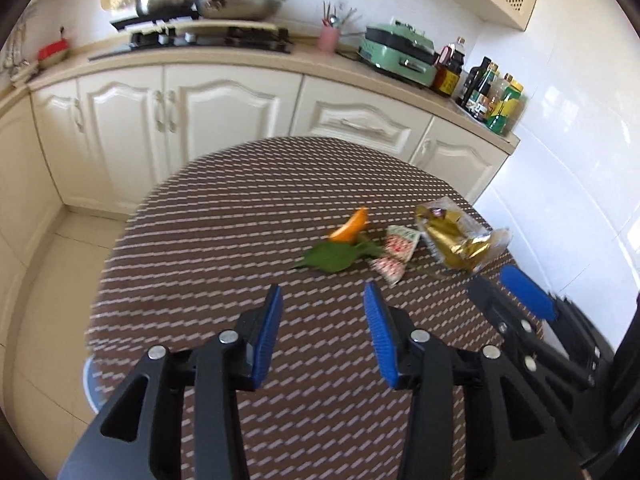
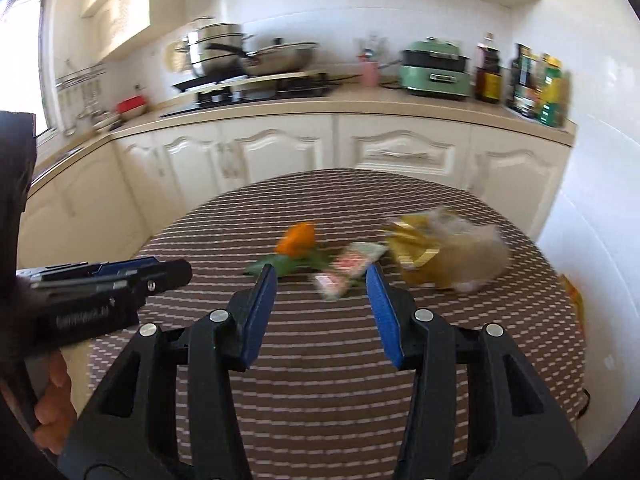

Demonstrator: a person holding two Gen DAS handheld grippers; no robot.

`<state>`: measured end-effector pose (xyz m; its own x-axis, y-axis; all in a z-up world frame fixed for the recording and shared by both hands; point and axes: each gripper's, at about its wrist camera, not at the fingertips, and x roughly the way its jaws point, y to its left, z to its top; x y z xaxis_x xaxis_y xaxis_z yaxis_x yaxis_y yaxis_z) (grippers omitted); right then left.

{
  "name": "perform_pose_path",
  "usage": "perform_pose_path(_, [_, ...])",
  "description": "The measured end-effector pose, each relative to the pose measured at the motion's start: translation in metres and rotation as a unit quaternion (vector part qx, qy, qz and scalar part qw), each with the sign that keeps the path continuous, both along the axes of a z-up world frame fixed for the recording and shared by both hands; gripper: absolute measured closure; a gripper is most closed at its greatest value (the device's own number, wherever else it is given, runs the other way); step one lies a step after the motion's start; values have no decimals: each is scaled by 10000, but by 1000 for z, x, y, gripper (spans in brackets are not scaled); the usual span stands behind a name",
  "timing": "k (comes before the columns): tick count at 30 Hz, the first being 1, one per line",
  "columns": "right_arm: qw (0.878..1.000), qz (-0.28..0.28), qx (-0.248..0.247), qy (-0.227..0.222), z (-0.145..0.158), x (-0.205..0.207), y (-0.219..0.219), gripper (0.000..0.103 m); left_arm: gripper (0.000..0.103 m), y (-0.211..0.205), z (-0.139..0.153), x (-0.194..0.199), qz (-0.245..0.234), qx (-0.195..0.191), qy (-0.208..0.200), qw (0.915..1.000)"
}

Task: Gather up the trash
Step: 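Move both open tools back over the table, then grasp the orange flower with the left tool while the right grasps the clear-gold snack bag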

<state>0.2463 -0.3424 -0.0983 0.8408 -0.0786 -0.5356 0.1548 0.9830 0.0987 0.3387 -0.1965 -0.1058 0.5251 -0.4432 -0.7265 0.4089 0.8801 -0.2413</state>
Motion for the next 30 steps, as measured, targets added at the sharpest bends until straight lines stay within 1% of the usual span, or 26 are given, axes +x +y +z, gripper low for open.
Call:
perform_pose_path(3, [9995, -301, 77, -29, -4, -2, -34, 54, 57, -25, -7, 12, -8, 37, 19, 10000])
perform_pose_path(5, [9987, -504, 107, -56, -6, -2, -54, 48, 57, -43, -12, 21, -81, 149, 8, 9999])
perform_pose_path(8, [9969, -757, 182, -61, -10, 0, -84, 47, 57, -66, -22, 38, -104, 303, -7, 9995])
perform_pose_path(10, [9962, -824, 277, -33, -13, 3, -96, 45, 57, -77, -26, 48, -34, 486, -117, 9987])
perform_pose_path(12, [9959, -835, 338, 4, -16, 10, -108, 38, 57, -86, -29, 56, 8, 727, -280, 9970])
perform_pose_path(13, [9959, -833, 345, 21, -17, 13, -110, 34, 57, -89, -31, 59, -8, 794, -320, 9963])
perform_pose_path(15, [9959, -766, 465, 73, -20, 24, -118, 29, 57, -99, -35, 67, -82, 915, -351, 9951])
perform_pose_path(17, [9946, -715, 742, 141, -26, 36, -128, 26, 57, -104, -41, 73, -152, 957, -270, 9949])
perform_pose_path(19, [9930, -733, 879, 301, -35, 49, -137, 24, 58, -110, -54, 82, -190, 1110, -78, 9936])
perform_pose_path(20, [9922, -707, 961, 363, -39, 53, -141, 24, 63, -111, -58, 85, -178, 1175, -23, 9929])
perform_pose_path(21, [9906, -716, 1087, 430, -44, 58, -144, 24, 75, -109, -62, 87, -187, 1187, 46, 9927])
perform_pose_path(22, [9902, -752, 1089, 435, -46, 59, -145, 24, 75, -107, -63, 89, -203, 1129, 101, 9934])
perform_pose_path(23, [9904, -743, 1078, 434, -47, 59, -146, 25, 78, -102, -60, 89, -199, 1017, 114, 9945])
perform_pose_path(24, [9906, -734, 1063, 459, -48, 59, -146, 26, 83, -100, -58, 89, -195, 965, 100, 9951])
perform_pose_path(26, [9913, -744, 982, 470, -47, 55, -144, 40, 89, -94, -52, 87, -152, 878, 23, 9960])
perform_pose_path(27, [9917, -750, 931, 479, -47, 54, -142, 48, 89, -89, -47, 84, -125, 796, -32, 9967])
perform_pose_path(28, [9921, -732, 911, 453, -47, 53, -141, 70, 89, -84, -43, 81, -101, 726, -65, 9973])
perform_pose_path(30, [9925, -732, 871, 444, -45, 50, -138, 73, 89, -74, -36, 75, -57, 572, -106, 9983])
